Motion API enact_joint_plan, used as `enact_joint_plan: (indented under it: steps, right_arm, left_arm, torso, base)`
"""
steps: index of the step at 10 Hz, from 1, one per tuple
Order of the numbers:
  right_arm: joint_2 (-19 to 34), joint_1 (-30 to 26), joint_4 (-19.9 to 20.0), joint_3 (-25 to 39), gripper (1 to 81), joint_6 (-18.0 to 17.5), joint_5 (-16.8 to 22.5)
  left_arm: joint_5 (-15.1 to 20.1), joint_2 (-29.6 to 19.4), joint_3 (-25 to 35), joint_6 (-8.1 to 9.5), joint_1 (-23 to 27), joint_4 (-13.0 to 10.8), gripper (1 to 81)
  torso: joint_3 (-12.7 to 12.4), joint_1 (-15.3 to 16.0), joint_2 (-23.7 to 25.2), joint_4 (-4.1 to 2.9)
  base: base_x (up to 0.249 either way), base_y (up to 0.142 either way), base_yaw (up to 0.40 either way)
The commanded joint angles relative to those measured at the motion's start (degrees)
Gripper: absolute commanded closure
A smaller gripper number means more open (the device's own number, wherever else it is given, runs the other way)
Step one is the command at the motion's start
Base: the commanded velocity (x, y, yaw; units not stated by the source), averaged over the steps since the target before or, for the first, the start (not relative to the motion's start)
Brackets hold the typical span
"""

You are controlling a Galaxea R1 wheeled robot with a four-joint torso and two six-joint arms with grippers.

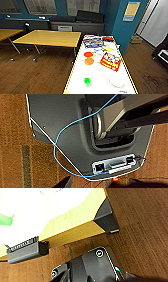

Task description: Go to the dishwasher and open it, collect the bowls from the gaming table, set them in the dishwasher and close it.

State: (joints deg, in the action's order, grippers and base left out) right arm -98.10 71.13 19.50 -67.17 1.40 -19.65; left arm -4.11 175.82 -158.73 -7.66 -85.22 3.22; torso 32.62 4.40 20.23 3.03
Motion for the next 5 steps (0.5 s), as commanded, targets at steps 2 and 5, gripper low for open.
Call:
enact_joint_plan:
  steps: [2, 5]
  right_arm:
    - [7.7, -16.6, 6.6, 2.6, 1.0, -0.3, 6.8]
    - [7.2, -27.5, 11.0, 0.7, 1.0, -0.3, 15.6]
  left_arm:
    - [4.0, 0.0, 0.1, 0.27, 0.5, 0.4, 1.0]
    - [4.0, 0.1, 0.1, 0.27, 0.8, 1.4, 1.0]
  torso:
    - [-0.1, 0.0, 0.0, 0.00]
    - [0.0, 0.0, 0.0, 0.00]
  base:
    - [0.000, 0.000, 0.000]
    - [0.000, 0.000, 0.000]
